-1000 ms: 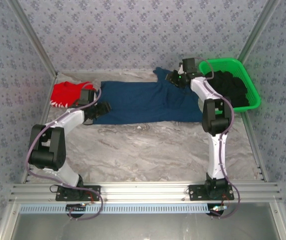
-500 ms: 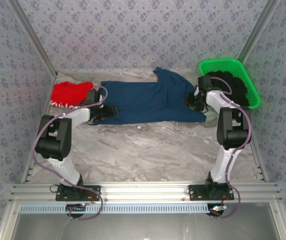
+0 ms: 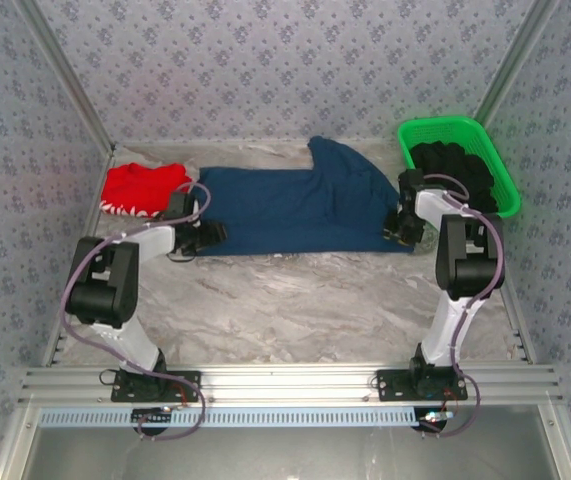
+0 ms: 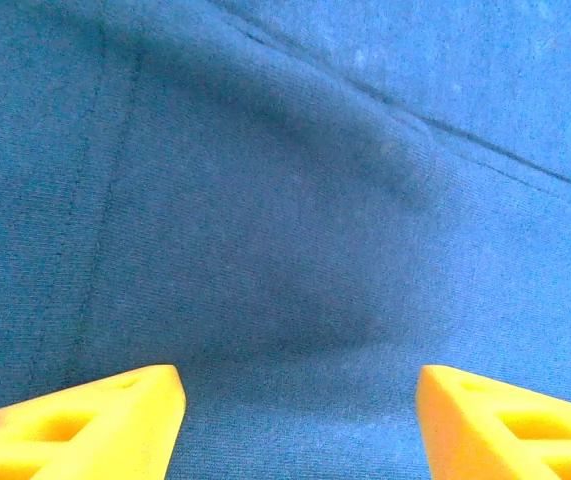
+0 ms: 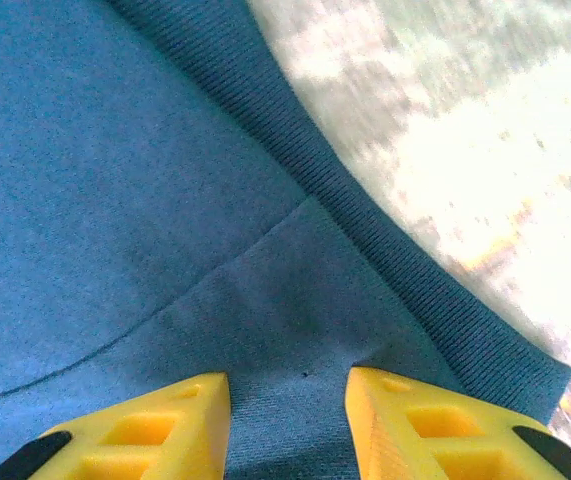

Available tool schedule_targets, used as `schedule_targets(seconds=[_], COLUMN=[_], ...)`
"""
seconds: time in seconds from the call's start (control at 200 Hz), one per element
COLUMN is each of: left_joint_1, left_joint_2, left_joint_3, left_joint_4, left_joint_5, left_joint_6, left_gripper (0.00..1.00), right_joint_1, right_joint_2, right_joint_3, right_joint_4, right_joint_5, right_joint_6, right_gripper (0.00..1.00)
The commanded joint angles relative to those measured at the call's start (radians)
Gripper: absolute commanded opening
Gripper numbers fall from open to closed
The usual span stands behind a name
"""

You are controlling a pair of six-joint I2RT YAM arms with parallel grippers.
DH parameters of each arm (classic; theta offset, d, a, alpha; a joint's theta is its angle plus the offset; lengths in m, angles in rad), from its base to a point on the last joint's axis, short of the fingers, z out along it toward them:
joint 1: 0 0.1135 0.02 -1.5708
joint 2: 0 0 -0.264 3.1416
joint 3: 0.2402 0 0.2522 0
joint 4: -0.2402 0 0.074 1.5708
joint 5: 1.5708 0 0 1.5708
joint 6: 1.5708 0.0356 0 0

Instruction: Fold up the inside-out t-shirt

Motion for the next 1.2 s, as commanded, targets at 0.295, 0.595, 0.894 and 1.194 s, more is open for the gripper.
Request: schedule_targets(seconds=[0.295,0.595,0.894,1.194], left_joint_1=[-0.139,-0.166,-0.127,-0.041], left_joint_2=[-0.239,-0.584,-0.397,-0.281], left_joint_3=[-0.375,-0.297,-0.146,-0.08], left_joint_4=[-0.134,-0.243,-0.13,-0.011], left_joint_5=[-0.028,-0.212,-0.188,-0.136], left_joint_6=[-0.213,-0.213,-0.111,-0.047], left_gripper=[0.64,0.66,0.69,0.7], right_joint_1=[0.003,0.04,0.071,0.109], right_joint_2=[-0.296,-0.471,-0.107,0.073], right_joint_3=[-0.395,-0.343,-0.001,0.194], right_joint_4=[-0.11,0.102,0.219,0.265], right_joint_5=[0.094,0.018,-0.059,-0.046], right_joint_6=[0.073,0.005,-0.069,-0.086], right_gripper=[0.4,0.51,0.48,0.45])
